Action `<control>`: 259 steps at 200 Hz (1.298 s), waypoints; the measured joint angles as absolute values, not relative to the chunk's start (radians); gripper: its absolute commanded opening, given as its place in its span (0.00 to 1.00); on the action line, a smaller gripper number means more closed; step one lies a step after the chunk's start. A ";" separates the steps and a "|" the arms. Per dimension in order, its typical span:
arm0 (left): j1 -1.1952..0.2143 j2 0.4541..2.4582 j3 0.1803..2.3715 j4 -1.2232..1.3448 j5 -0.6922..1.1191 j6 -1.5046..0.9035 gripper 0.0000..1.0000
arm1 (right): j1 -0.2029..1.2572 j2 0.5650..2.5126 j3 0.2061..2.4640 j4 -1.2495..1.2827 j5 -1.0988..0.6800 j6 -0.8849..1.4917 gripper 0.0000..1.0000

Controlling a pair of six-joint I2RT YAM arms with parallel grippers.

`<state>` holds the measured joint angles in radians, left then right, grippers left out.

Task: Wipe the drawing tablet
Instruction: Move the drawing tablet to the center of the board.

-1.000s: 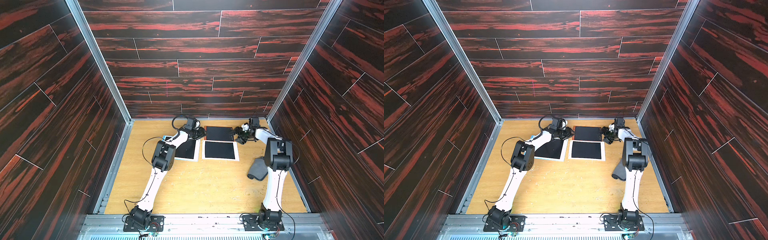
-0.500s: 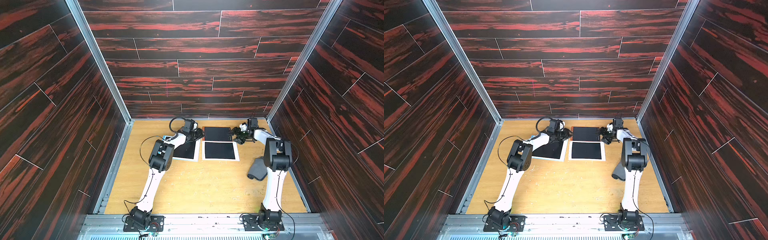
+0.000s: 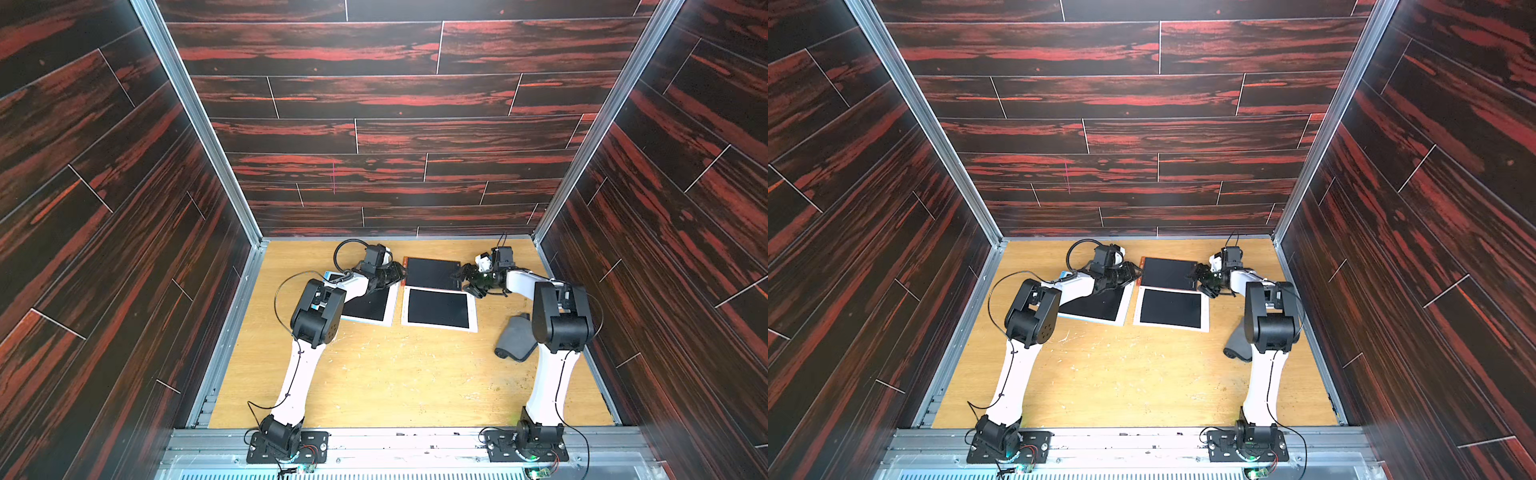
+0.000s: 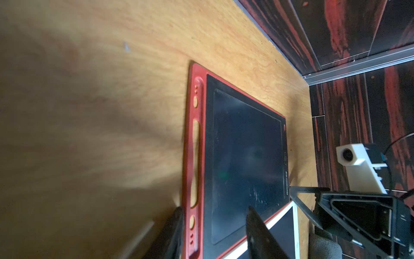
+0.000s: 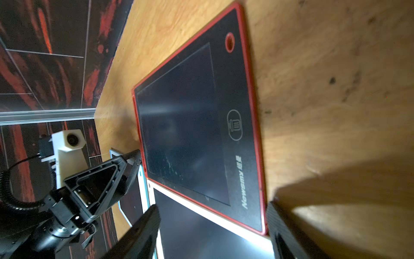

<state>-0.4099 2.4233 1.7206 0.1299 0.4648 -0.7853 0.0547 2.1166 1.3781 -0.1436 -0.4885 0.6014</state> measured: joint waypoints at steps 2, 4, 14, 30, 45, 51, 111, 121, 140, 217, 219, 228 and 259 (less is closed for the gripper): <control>-0.410 2.421 1.717 0.131 0.463 -0.785 0.46 | 0.056 2.115 1.374 -0.140 -0.488 0.601 0.77; -0.411 2.420 1.715 0.131 0.461 -0.785 0.46 | 0.056 2.113 1.370 -0.139 -0.488 0.601 0.77; -0.413 2.412 1.702 0.133 0.454 -0.784 0.46 | 0.058 2.104 1.352 -0.124 -0.488 0.602 0.77; -0.415 2.400 1.682 0.139 0.446 -0.783 0.46 | 0.062 2.088 1.322 -0.102 -0.487 0.602 0.77; -0.418 2.390 1.664 0.148 0.436 -0.783 0.46 | 0.066 2.074 1.296 -0.084 -0.486 0.602 0.77; -0.419 2.386 1.658 0.150 0.431 -0.783 0.46 | 0.067 2.069 1.287 -0.076 -0.486 0.602 0.77; -0.434 2.340 1.575 0.185 0.394 -0.783 0.46 | 0.070 2.040 1.225 -0.024 -0.486 0.602 0.77; -0.435 2.336 1.568 0.189 0.392 -0.783 0.46 | 0.071 2.037 1.222 -0.024 -0.486 0.602 0.77; -0.436 2.331 1.561 0.195 0.392 -0.783 0.46 | 0.073 2.033 1.221 -0.029 -0.481 0.602 0.77; -0.482 2.282 1.608 -0.054 0.375 -0.702 0.46 | 0.114 1.934 1.245 -0.274 -0.323 0.600 0.78; -0.486 2.276 1.608 -0.067 0.373 -0.698 0.46 | 0.115 1.923 1.245 -0.282 -0.314 0.599 0.78; -0.498 2.260 1.608 -0.115 0.374 -0.681 0.46 | 0.122 1.885 1.245 -0.311 -0.290 0.597 0.78; -0.542 2.130 1.546 -0.203 0.375 -0.635 0.46 | 0.140 1.728 1.240 -0.356 -0.236 0.589 0.78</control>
